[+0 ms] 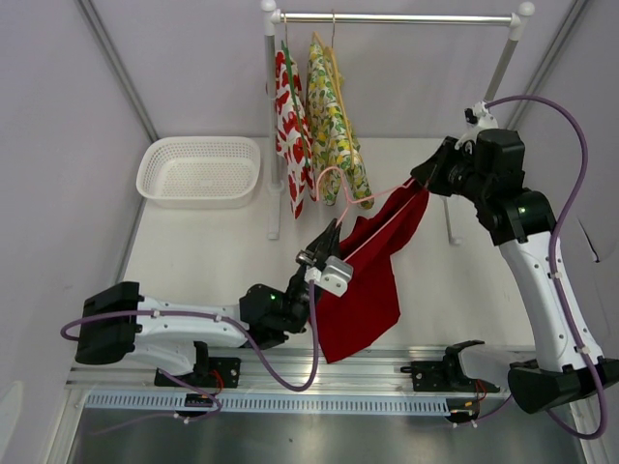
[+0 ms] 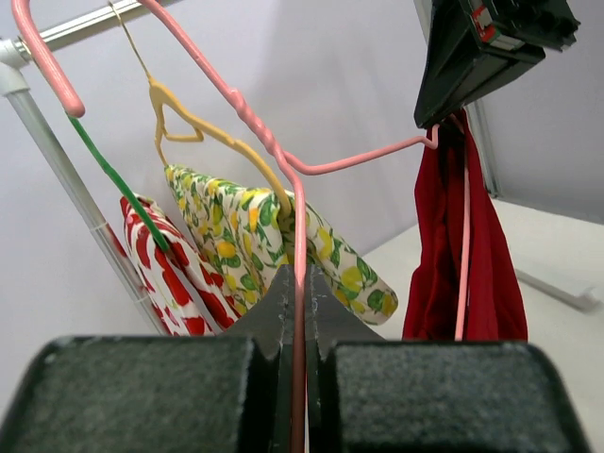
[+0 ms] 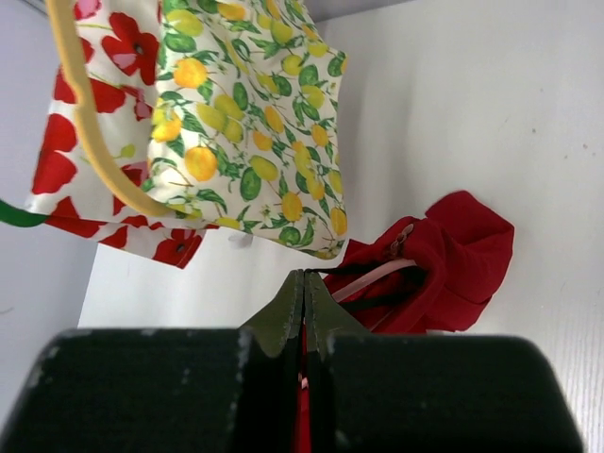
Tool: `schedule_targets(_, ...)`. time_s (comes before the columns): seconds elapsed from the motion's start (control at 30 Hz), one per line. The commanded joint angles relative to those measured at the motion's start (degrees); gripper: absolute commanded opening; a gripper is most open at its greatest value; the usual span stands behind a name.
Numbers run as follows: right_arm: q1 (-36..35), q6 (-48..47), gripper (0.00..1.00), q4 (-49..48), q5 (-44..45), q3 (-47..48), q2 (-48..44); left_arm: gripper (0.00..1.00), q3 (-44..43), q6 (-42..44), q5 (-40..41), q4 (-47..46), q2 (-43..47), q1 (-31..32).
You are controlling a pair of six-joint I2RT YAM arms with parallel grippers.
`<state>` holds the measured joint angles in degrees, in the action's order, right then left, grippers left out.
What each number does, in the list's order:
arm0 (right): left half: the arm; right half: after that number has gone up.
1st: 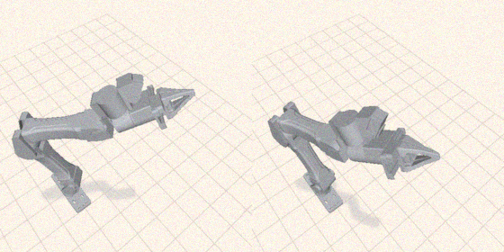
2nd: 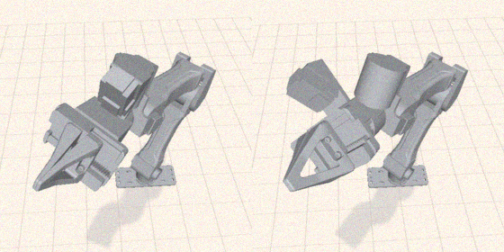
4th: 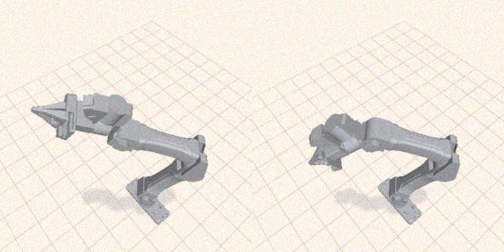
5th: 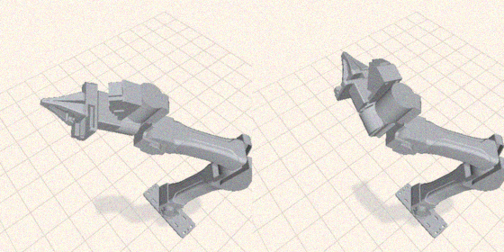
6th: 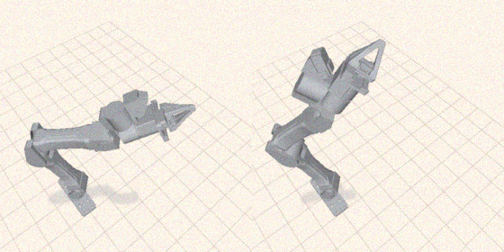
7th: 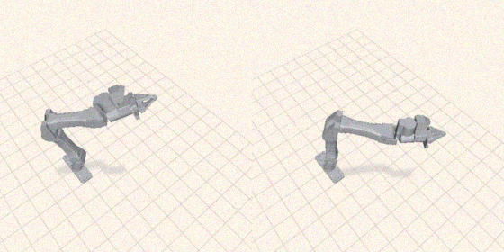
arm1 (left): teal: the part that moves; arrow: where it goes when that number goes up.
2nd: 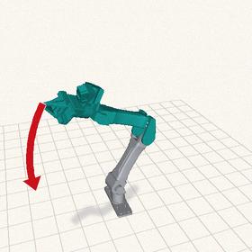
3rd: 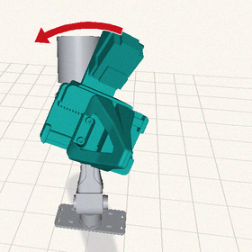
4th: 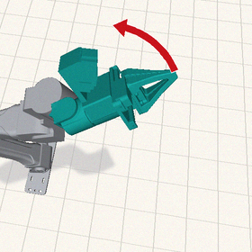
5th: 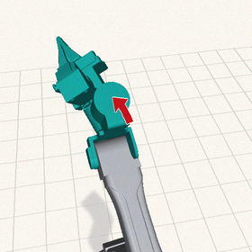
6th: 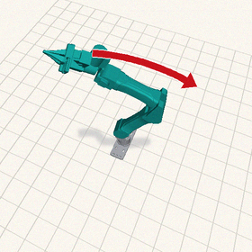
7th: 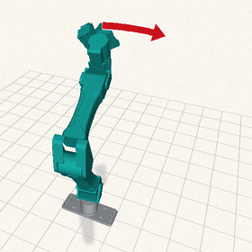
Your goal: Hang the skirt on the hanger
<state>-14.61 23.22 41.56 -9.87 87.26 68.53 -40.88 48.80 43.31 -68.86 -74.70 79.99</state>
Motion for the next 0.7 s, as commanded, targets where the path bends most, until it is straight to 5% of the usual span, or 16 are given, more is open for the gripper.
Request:
schedule_targets(0.0,-3.31,0.33,0.00,3.96,-5.69,2.29,-2.61,0.00,-6.74,-0.27,-4.28,-30.02,1.13,-0.27)
schedule_targets(0.37,-14.30,0.68,0.00,6.16,0.99,4.49,-3.23,0.00,-13.08,-4.83,-3.50,-20.80,-0.28,-2.02)
schedule_targets(0.67,-14.31,-1.95,0.00,9.50,4.68,11.25,-0.86,0.00,-12.91,-12.94,-5.68,-13.84,4.38,-6.77)
